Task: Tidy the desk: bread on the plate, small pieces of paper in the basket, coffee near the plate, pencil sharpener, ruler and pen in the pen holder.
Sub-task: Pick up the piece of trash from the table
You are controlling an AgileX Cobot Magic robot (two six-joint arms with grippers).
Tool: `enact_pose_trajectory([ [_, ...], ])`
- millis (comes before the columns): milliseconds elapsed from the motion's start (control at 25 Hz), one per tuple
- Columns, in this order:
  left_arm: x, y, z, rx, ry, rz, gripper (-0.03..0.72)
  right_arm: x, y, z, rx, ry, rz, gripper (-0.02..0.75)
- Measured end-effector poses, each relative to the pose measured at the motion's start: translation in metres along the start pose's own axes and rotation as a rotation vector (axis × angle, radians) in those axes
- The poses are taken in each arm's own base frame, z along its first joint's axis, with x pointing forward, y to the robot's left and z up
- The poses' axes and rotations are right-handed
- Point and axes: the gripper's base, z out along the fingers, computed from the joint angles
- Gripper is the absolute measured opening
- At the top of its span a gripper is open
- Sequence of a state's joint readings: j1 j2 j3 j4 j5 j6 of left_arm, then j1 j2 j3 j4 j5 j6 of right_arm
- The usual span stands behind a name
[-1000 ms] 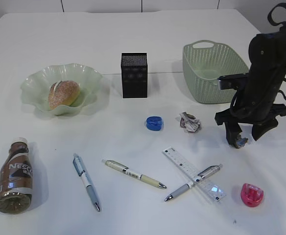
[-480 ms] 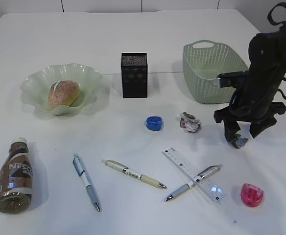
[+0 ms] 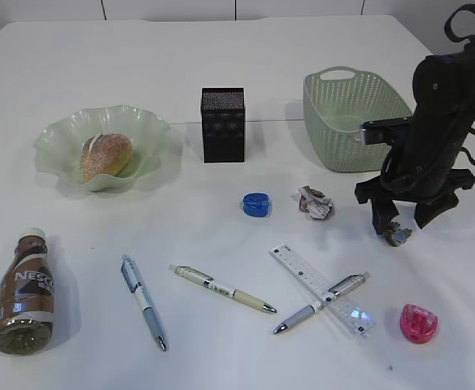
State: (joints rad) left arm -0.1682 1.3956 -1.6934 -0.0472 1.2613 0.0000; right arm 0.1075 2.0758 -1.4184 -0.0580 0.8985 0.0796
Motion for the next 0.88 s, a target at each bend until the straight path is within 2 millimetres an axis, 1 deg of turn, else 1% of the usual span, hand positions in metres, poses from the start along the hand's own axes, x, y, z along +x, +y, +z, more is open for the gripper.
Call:
enact_pose_trajectory([
  [120,0.000,0.000,0.000,0.000,0.000,0.000,0.527,0.000,0.000,0.000,0.000,0.000,0.002,0.532],
  [320,0.000,0.000,0.000,0.002,0.000,-0.001,0.526,0.001,0.000,0.011,0.001,0.029,0.000,0.531],
  [640,0.000,0.000,0.000,0.004,0.000,-0.001,0.526,0.000,0.000,0.011,0.001,0.029,0.000,0.531],
  [720,0.000,0.000,0.000,0.004,0.000,-0.001,0.526,0.000,0.000,0.011,0.001,0.029,0.000,0.501],
  [840,0.000,0.000,0.000,0.004,0.000,-0.001,0.526,0.000,0.000,0.011,0.001,0.029,0.000,0.402],
  [880,0.000,0.000,0.000,0.004,0.000,-0.001,0.526,0.000,0.000,0.011,0.001,0.029,0.000,0.344],
])
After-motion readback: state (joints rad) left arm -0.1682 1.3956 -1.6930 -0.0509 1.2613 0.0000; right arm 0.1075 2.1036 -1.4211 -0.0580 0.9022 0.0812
